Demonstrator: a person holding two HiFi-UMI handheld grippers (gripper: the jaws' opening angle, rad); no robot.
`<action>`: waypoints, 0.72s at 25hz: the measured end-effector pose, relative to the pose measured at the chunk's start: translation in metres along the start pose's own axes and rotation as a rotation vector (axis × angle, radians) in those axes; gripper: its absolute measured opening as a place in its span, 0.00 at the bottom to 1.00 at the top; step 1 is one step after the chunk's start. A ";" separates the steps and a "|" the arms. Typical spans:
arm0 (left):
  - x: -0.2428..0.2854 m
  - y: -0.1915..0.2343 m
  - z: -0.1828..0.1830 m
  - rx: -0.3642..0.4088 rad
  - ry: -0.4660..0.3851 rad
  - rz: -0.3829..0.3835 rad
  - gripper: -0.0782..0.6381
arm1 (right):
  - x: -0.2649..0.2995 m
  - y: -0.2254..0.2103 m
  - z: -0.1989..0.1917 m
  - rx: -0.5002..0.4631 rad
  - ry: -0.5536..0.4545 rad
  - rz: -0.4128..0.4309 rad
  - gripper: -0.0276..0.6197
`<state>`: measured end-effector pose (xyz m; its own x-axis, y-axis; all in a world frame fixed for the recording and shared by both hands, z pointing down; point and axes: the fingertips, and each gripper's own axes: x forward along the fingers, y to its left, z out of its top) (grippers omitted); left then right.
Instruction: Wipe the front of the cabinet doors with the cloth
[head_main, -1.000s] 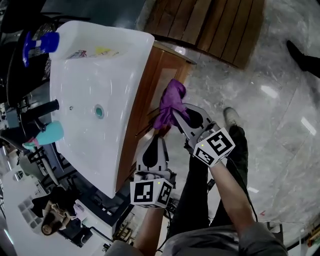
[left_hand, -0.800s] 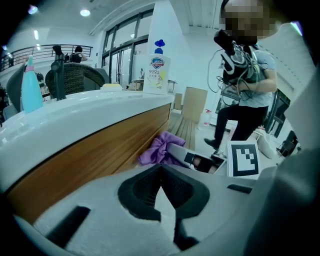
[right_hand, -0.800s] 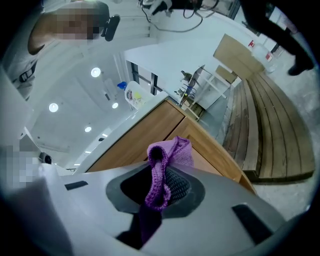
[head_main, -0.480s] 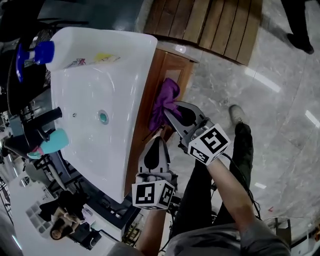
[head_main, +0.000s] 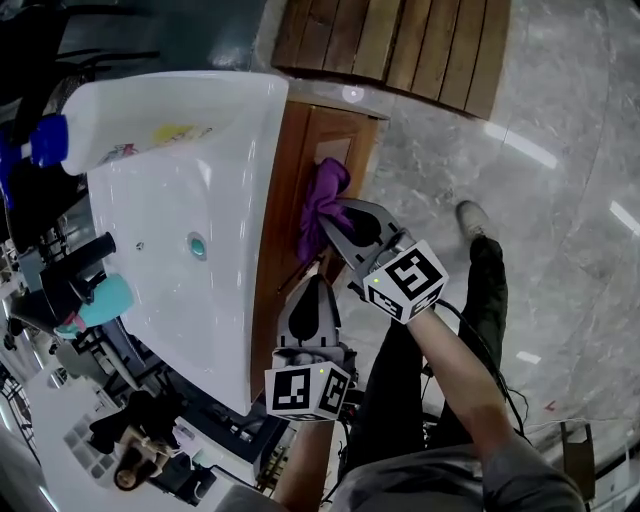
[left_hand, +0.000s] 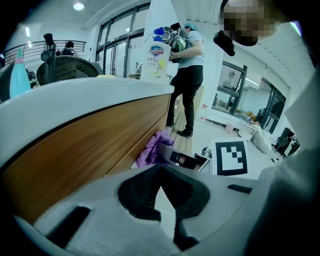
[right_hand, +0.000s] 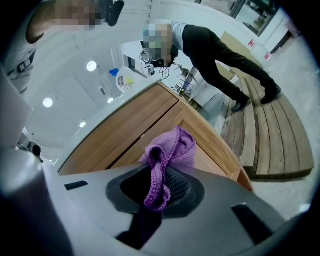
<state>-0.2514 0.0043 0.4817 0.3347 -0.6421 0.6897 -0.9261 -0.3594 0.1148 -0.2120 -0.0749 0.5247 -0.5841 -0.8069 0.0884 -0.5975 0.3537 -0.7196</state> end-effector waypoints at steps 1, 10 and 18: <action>0.000 0.000 -0.001 0.000 0.001 -0.002 0.12 | 0.001 -0.001 -0.001 -0.003 0.003 -0.002 0.12; 0.008 -0.002 -0.006 0.002 0.019 -0.004 0.12 | 0.005 -0.020 -0.019 -0.034 0.046 -0.043 0.12; 0.019 -0.005 -0.008 -0.001 0.020 -0.016 0.12 | 0.009 -0.042 -0.037 -0.045 0.088 -0.076 0.12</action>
<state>-0.2421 -0.0010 0.4998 0.3462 -0.6222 0.7022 -0.9207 -0.3692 0.1267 -0.2123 -0.0793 0.5818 -0.5806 -0.7884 0.2033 -0.6651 0.3153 -0.6769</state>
